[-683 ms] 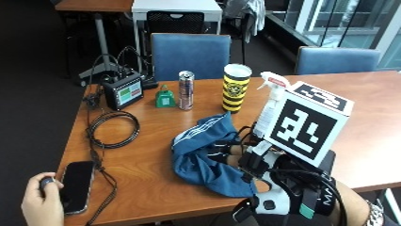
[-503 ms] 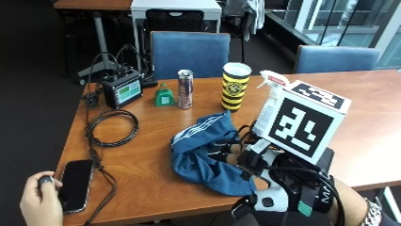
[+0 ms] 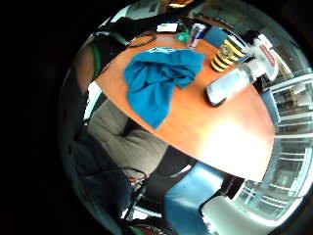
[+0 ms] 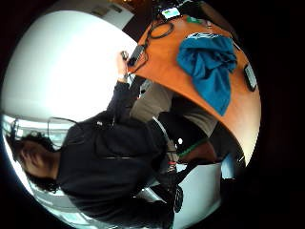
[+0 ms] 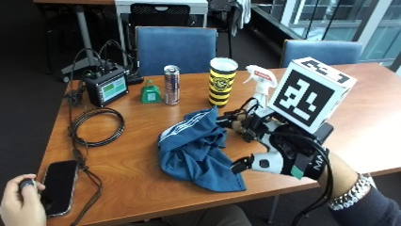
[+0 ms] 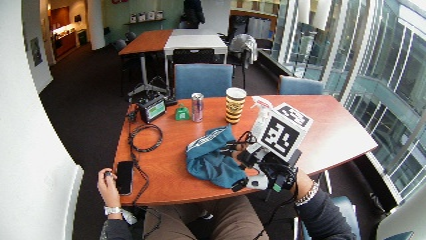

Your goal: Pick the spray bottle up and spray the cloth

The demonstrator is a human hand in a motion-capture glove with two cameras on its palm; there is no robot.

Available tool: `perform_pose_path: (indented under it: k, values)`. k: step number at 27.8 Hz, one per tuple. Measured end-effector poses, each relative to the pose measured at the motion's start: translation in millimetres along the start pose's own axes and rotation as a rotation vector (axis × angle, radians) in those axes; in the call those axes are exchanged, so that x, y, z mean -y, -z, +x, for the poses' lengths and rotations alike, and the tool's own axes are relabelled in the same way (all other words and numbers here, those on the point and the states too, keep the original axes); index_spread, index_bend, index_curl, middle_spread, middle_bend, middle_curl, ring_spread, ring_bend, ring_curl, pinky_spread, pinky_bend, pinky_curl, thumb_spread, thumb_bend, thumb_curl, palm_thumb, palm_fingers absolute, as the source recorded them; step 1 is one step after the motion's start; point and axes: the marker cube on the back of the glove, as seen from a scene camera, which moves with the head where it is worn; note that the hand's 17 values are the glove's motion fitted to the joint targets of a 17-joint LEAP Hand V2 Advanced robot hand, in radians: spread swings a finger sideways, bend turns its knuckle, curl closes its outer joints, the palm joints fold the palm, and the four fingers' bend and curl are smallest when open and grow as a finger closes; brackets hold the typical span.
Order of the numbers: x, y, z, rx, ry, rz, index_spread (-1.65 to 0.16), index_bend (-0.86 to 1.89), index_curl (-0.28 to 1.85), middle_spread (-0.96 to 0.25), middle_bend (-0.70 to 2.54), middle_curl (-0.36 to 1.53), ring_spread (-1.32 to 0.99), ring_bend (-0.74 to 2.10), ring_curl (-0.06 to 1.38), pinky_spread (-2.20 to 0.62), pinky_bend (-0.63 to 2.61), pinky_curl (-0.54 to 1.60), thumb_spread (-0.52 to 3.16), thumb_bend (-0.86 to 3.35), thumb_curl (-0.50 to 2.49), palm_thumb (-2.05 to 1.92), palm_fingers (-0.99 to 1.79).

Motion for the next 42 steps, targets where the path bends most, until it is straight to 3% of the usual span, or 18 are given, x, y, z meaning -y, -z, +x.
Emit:
perform_pose_path:
  k: [12, 22, 26, 30, 33, 42]
  values:
    - [46, 39, 84, -0.043, -0.231, 0.212, -0.4, 0.17, 0.25, -0.06, 0.22, 0.27, -0.06, 0.39, 0.25, 0.19, 0.29, 0.25, 1.03, 0.11, 0.23, 0.62, 0.61]
    - [66, 33, 146, -0.104, -0.431, 0.343, -0.39, 0.15, 0.28, -0.1, 0.24, 0.31, -0.09, 0.37, 0.27, 0.16, 0.24, 0.27, 1.02, 0.12, 0.3, 0.77, 0.68]
    - [55, 20, 166, -0.003, -0.505, 0.494, -0.38, 0.11, 0.27, -0.11, 0.21, 0.32, -0.12, 0.44, 0.3, 0.14, 0.23, 0.28, 1.0, 0.12, 0.33, 0.84, 0.73]
    - [44, -3, 178, 0.263, -0.559, 0.644, -0.37, 0.04, 0.23, -0.17, 0.32, 0.36, -0.17, 0.55, 0.33, 0.09, 0.19, 0.27, 0.96, 0.11, 0.36, 0.89, 0.88]
    - [39, -18, 182, 0.414, -0.577, 0.691, -0.36, 0.06, 0.22, -0.2, 0.39, 0.39, -0.19, 0.58, 0.34, 0.06, 0.17, 0.27, 0.92, 0.09, 0.38, 0.91, 0.97]
    - [39, -50, 180, 0.549, -0.626, 0.825, -0.35, 0.03, 0.19, -0.23, 0.45, 0.42, -0.22, 0.61, 0.38, -0.02, 0.22, 0.31, 0.88, -0.01, 0.38, 0.87, 1.07]
